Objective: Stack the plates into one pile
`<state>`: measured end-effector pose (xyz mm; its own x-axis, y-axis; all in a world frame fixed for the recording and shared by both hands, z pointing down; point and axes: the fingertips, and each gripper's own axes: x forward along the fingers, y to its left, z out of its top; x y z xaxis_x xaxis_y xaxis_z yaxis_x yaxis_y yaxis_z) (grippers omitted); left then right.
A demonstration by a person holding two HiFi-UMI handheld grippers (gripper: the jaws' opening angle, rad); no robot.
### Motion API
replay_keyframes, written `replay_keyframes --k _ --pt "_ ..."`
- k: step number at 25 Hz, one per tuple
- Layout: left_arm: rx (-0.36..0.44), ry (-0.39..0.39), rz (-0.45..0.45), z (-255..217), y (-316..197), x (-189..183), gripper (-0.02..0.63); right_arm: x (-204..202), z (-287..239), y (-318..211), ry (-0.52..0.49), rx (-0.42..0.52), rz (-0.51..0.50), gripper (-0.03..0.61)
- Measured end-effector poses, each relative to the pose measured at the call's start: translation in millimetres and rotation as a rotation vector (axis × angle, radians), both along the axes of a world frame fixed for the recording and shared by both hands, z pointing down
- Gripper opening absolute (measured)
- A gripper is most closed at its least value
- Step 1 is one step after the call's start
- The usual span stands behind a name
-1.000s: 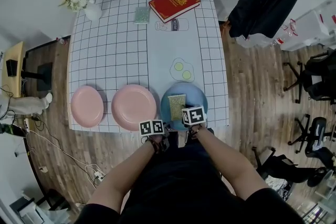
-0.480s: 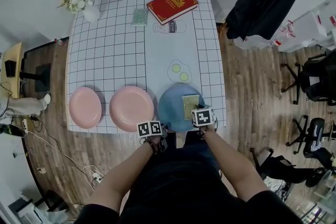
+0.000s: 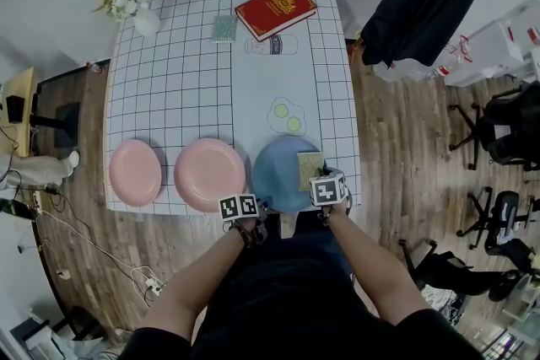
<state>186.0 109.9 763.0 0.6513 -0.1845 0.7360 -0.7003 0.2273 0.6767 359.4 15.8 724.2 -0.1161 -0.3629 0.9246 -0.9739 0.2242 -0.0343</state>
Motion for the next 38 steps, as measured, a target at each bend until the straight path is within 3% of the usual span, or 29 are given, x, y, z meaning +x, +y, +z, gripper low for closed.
replay_keyframes --k 21,38 --pt "0.004 -0.001 -0.011 0 0 1 0.063 20 5 1 0.045 0.02 0.015 0.058" --pt "0.005 0.009 0.012 -2 0 1 0.063 -39 22 1 -0.061 -0.045 -0.004 0.058"
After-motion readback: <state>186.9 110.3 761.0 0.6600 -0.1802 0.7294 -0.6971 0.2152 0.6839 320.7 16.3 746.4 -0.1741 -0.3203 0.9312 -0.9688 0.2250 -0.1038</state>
